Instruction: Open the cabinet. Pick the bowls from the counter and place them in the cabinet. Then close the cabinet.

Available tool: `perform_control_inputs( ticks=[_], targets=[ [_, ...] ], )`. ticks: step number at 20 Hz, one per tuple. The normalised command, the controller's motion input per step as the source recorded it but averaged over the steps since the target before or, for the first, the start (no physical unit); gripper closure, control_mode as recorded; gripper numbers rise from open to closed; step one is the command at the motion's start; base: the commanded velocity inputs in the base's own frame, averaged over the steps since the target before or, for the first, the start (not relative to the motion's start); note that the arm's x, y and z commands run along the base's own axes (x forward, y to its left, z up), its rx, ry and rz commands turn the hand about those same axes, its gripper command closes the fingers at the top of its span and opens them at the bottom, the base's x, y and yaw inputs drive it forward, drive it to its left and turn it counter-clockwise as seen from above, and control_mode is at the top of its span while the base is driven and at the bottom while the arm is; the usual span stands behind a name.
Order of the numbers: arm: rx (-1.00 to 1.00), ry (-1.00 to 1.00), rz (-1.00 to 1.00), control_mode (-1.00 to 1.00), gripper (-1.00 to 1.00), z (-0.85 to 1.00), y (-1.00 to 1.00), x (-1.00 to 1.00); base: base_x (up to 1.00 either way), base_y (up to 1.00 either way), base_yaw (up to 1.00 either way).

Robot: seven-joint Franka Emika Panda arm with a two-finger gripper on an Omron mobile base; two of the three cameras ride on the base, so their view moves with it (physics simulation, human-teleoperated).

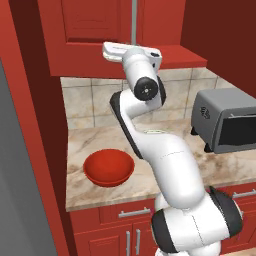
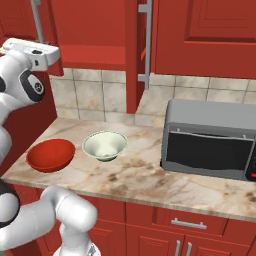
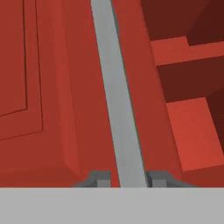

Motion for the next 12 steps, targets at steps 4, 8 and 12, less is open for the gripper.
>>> perform_control_inputs(
  ticks=[4,8,12],
  targets=[
    [0.0,-0.01,0.0,-1.0,1.0,0.0,1.0,-1.0,0.0,0.0,0.0],
    [0.0,0.0,0.0,-1.0,1.0,0.0,1.0,-1.0,0.0,0.0,0.0],
    [0.0,0.0,0.0,-1.0,1.0,0.0,1.0,-0.95,0.0,0.0,0.0]
  ],
)
